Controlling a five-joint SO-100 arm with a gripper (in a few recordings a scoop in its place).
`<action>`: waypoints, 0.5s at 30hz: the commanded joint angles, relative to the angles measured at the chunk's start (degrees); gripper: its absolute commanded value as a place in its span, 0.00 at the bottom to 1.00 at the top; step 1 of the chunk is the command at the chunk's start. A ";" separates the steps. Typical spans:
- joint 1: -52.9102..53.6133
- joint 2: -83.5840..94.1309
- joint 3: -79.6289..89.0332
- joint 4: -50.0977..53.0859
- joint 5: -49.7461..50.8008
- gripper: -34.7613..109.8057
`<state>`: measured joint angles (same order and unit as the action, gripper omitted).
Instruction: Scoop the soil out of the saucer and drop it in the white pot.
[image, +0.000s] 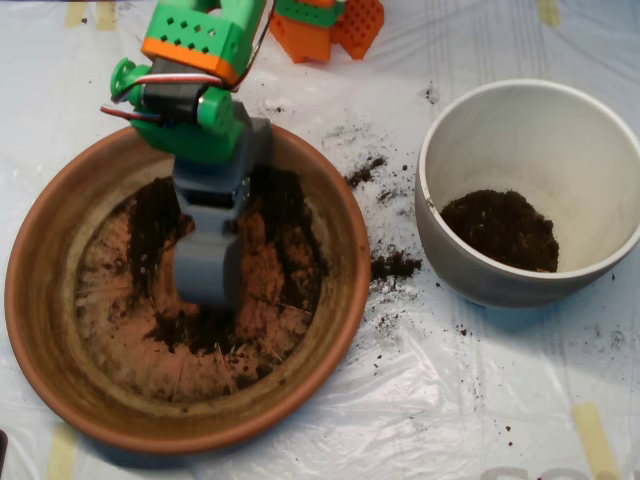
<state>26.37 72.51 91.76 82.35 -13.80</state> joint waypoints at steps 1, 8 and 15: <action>2.02 -1.41 -8.35 1.85 -1.41 0.64; 3.43 -5.19 -13.01 -0.44 -4.75 0.64; 2.20 -4.83 -14.59 1.49 -5.80 0.65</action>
<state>28.48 65.21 82.27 81.30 -18.63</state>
